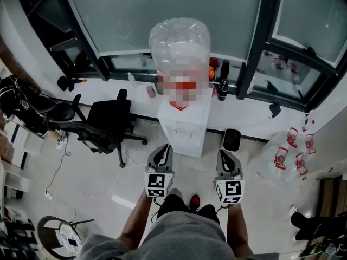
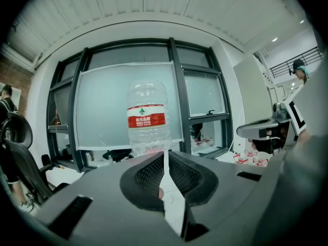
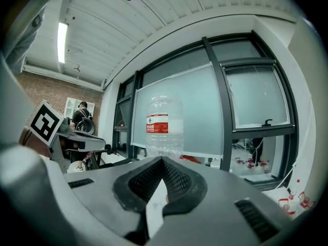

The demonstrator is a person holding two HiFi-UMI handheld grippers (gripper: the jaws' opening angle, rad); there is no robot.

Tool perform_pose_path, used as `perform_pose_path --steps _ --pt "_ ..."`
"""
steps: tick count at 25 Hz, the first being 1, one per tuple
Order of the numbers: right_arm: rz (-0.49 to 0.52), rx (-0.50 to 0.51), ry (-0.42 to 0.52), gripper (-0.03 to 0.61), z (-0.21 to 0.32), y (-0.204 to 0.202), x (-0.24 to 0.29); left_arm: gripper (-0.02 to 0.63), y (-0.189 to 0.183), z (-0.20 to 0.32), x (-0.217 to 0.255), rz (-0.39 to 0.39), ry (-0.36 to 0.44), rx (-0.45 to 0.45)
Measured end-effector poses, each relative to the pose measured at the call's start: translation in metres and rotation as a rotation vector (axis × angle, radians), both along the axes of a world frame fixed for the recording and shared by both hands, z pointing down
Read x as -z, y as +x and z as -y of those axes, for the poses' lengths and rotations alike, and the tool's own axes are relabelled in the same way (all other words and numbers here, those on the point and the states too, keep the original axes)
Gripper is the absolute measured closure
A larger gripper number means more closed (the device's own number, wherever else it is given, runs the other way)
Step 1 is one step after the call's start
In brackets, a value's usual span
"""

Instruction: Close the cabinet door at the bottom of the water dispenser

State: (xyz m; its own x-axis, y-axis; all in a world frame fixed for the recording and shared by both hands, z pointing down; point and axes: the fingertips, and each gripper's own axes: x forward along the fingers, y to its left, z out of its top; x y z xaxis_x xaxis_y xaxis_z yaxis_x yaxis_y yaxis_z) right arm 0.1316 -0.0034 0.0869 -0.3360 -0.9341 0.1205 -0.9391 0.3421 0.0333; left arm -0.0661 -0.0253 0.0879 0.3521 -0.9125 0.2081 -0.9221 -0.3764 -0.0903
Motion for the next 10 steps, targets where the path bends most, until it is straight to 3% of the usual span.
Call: perform_pose_path --steps 10 --pt "0.0 -0.004 0.003 0.563 -0.0002 0.0016 0.0005 0.566 0.0018 0.0009 0.0011 -0.005 0.004 0.0"
